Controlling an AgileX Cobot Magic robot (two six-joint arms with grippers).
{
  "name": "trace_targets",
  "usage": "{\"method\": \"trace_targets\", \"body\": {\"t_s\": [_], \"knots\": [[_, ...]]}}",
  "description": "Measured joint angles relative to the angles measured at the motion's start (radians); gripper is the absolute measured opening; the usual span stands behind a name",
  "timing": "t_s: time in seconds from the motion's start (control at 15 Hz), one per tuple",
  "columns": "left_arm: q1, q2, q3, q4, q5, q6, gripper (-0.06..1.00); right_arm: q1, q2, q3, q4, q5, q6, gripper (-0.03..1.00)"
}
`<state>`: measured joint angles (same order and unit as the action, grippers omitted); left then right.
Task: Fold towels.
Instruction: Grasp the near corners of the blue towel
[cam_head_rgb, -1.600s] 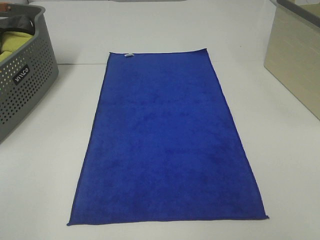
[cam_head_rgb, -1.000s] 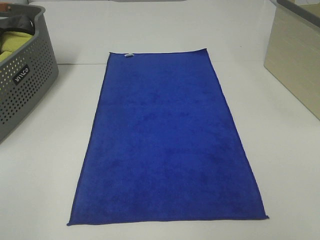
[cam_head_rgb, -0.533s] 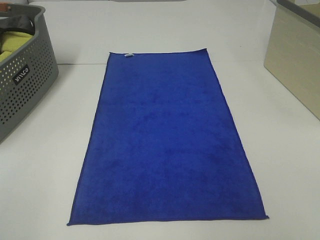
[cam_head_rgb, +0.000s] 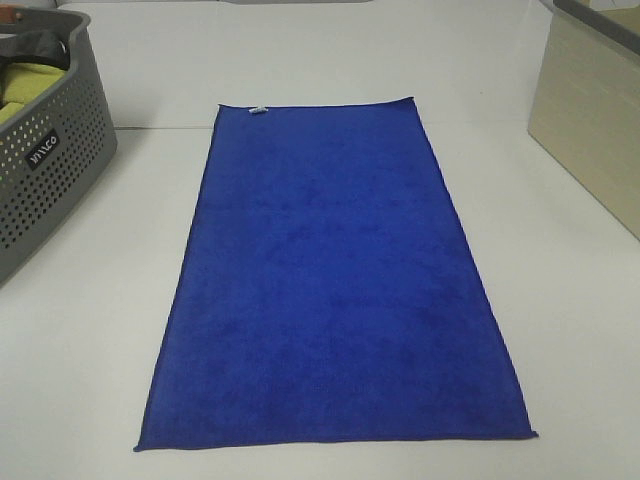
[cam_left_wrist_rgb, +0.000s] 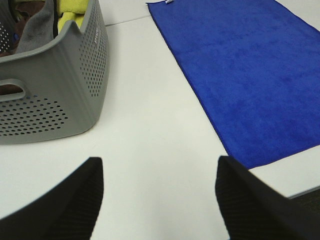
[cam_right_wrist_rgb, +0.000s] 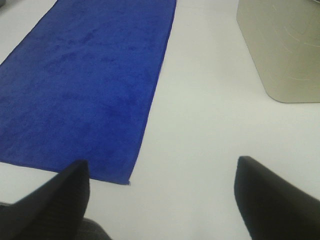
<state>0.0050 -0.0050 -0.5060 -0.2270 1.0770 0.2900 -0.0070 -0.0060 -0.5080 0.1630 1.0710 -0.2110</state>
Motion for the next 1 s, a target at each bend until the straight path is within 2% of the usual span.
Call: {"method": "trace_targets", "body": {"t_s": [1.0], "knots": [[0.000,0.000,0.000,0.000,0.000,0.000,0.62,0.000,0.000,0.000,0.000,0.000,0.000,0.75]]}}
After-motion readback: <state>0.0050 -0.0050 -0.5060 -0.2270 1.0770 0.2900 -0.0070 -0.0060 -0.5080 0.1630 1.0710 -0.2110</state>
